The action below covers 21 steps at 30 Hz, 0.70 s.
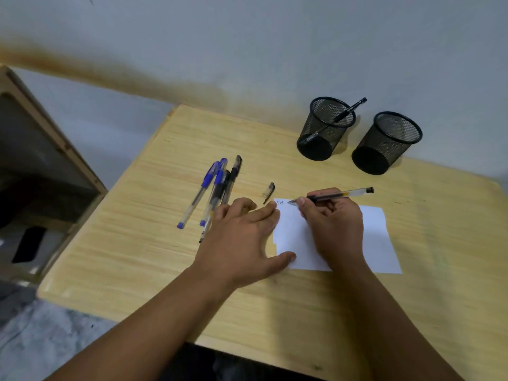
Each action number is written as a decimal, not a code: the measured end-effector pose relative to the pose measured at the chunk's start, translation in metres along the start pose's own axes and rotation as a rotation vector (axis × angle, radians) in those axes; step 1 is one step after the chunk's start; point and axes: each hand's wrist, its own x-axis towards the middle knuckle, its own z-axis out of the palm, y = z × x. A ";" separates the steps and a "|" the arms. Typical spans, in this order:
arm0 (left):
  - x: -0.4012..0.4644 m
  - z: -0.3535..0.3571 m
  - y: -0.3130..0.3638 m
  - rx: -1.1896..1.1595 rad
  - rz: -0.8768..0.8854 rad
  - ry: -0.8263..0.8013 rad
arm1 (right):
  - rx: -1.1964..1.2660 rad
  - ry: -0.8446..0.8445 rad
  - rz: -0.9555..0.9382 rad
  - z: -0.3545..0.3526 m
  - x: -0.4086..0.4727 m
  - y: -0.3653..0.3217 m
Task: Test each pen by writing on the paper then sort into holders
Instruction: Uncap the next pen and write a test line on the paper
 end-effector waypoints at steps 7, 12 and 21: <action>0.004 0.001 -0.001 -0.006 -0.012 -0.014 | -0.042 0.049 -0.050 0.003 -0.002 0.002; 0.004 0.000 -0.001 -0.014 -0.010 -0.013 | -0.058 0.057 -0.054 0.006 -0.003 0.003; 0.004 -0.001 0.001 -0.019 -0.021 -0.023 | -0.061 0.034 -0.051 0.007 -0.001 0.002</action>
